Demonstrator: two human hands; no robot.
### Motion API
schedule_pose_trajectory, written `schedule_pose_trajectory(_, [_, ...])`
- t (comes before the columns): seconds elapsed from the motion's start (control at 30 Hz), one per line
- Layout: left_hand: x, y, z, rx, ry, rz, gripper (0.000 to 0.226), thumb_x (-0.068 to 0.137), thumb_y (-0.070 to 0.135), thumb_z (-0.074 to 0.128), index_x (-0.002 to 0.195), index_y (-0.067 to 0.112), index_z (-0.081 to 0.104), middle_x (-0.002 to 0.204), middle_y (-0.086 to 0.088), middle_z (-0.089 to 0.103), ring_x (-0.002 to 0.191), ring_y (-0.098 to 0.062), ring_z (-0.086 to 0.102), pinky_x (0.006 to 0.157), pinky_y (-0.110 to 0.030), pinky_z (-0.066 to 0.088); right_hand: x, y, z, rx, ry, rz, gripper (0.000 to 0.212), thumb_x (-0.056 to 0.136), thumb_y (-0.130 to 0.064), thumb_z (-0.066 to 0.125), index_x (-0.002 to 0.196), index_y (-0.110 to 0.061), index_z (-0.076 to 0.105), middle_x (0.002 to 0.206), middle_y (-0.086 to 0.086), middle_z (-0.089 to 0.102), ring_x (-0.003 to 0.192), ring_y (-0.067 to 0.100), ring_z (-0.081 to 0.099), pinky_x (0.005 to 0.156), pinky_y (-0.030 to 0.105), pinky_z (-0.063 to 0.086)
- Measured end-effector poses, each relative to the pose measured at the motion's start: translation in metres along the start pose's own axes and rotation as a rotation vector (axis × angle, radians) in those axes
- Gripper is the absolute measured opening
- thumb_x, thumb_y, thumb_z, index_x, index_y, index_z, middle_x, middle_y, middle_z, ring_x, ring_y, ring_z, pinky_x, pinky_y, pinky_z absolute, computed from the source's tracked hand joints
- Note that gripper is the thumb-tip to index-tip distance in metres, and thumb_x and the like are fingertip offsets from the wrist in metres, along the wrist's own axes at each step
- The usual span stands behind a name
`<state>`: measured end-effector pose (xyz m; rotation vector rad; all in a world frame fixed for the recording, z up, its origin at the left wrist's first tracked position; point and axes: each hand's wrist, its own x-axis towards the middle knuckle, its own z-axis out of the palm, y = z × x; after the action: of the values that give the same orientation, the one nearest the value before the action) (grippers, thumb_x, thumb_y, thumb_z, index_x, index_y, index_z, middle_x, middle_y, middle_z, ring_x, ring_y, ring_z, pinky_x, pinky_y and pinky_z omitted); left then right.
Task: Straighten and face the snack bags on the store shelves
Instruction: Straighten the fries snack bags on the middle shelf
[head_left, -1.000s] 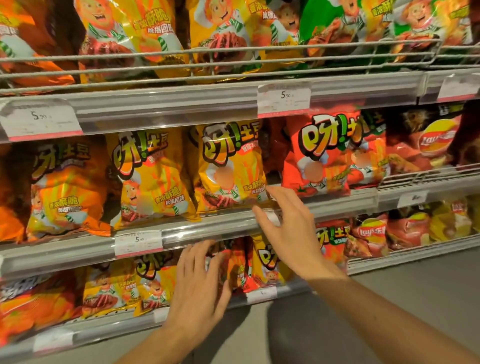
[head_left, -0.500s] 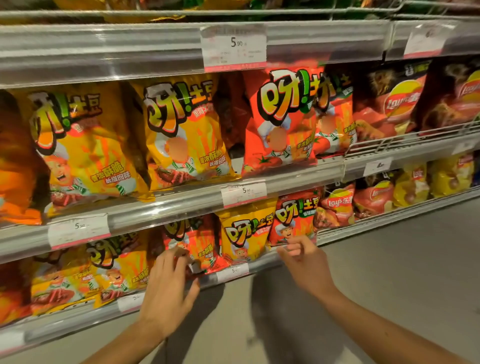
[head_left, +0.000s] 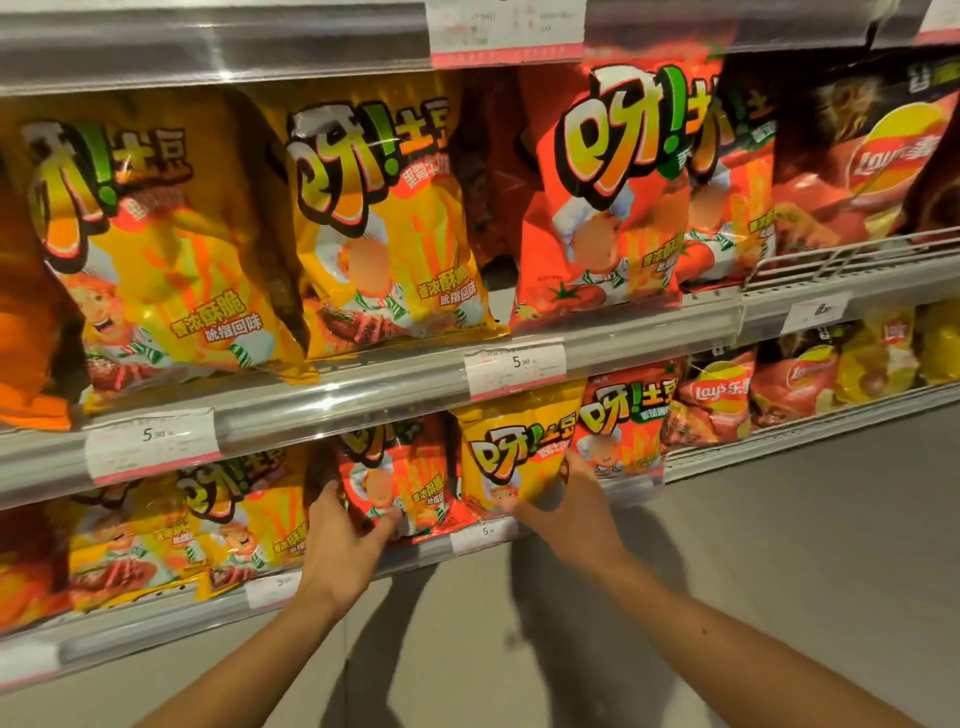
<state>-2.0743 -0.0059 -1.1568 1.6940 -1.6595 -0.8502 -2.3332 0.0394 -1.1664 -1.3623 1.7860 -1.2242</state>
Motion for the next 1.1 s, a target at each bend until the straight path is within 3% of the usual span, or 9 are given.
schedule_pose_trajectory(0.17, [0.025,-0.004,0.003,-0.177,-0.097,-0.137,0.070,0.074,0.031,0.086,0.130,0.014,0.047,0.117,0.000,0.064,0.104,-0.019,0.064,0.089,-0.031,0.054,0.026,0.018,0.017,0.084,-0.085,0.041,0.049,0.069,-0.031,0.095,0.093,-0.001,0.064,0.067,-0.008,0.069,0.067,0.001,0.069,0.064,0.009,0.048])
schedule_pose_trajectory(0.23, [0.033,-0.007,0.004,-0.230,-0.106,-0.144,0.056,0.071,0.029,0.088,0.116,0.021,0.056,0.102,0.006,0.072,0.090,-0.008,0.070,0.073,-0.017,0.054,0.034,0.025,0.018,0.117,-0.128,0.013,0.051,0.067,-0.034,0.096,0.102,-0.011,0.067,0.081,-0.009,0.076,0.082,0.003,0.073,0.072,0.009,0.050])
schedule_pose_trajectory(0.33, [0.041,-0.012,0.008,-0.336,-0.133,-0.095,0.040,0.069,0.021,0.088,0.094,0.030,0.059,0.079,0.021,0.075,0.075,0.005,0.070,0.056,-0.005,0.049,0.039,0.029,0.018,0.146,-0.170,0.013,0.074,0.059,-0.041,0.099,0.118,-0.040,0.054,0.107,-0.020,0.075,0.101,-0.007,0.068,0.078,0.000,0.045])
schedule_pose_trajectory(0.47, [0.047,-0.015,0.009,-0.480,-0.212,-0.163,0.046,0.066,0.020,0.090,0.104,0.024,0.065,0.093,0.004,0.078,0.084,-0.013,0.075,0.065,-0.018,0.058,0.040,0.032,0.023,0.143,-0.131,0.060,0.085,0.052,-0.046,0.100,0.121,-0.040,0.051,0.111,-0.023,0.072,0.103,-0.008,0.067,0.079,0.001,0.047])
schedule_pose_trajectory(0.63, [0.050,-0.016,0.005,-0.508,-0.205,-0.242,0.055,0.063,0.017,0.092,0.111,0.010,0.067,0.095,-0.007,0.078,0.087,-0.022,0.076,0.069,-0.026,0.060,0.039,0.023,0.026,0.101,-0.036,0.025,0.067,0.049,-0.054,0.093,0.106,-0.043,0.059,0.101,-0.025,0.073,0.094,-0.007,0.070,0.078,0.011,0.054])
schedule_pose_trajectory(0.8, [0.043,-0.017,-0.007,-0.509,-0.215,-0.235,0.044,0.060,0.014,0.092,0.099,0.013,0.071,0.089,-0.006,0.078,0.080,-0.022,0.076,0.058,-0.021,0.058,0.032,0.003,0.025,0.055,0.010,-0.051,0.066,0.060,-0.043,0.094,0.113,-0.027,0.059,0.103,-0.006,0.073,0.100,0.014,0.070,0.086,0.042,0.060])
schedule_pose_trajectory(0.93, [0.035,-0.021,-0.011,-0.522,-0.168,-0.196,0.046,0.058,0.013,0.093,0.098,0.017,0.070,0.089,-0.002,0.078,0.080,-0.019,0.076,0.057,-0.023,0.058,0.013,-0.008,0.012,0.051,0.000,-0.080,0.062,0.059,-0.043,0.094,0.110,-0.031,0.061,0.101,-0.011,0.074,0.096,0.006,0.071,0.082,0.035,0.061])
schedule_pose_trajectory(1.03, [0.034,-0.014,-0.004,-0.479,-0.125,-0.125,0.058,0.057,0.016,0.095,0.107,0.018,0.066,0.090,0.008,0.078,0.081,-0.009,0.075,0.059,-0.017,0.057,-0.012,0.002,-0.008,0.059,0.016,-0.008,0.069,0.051,-0.057,0.092,0.111,-0.041,0.062,0.103,-0.025,0.074,0.095,-0.007,0.069,0.078,0.013,0.055])
schedule_pose_trajectory(1.1, [0.034,-0.005,0.005,-0.454,-0.092,-0.093,0.066,0.056,0.018,0.096,0.112,0.017,0.062,0.090,0.008,0.077,0.080,-0.004,0.073,0.060,-0.016,0.057,-0.028,0.012,-0.023,0.040,0.052,0.052,0.077,0.046,-0.061,0.090,0.115,-0.043,0.060,0.106,-0.026,0.073,0.097,-0.007,0.068,0.079,0.013,0.052])
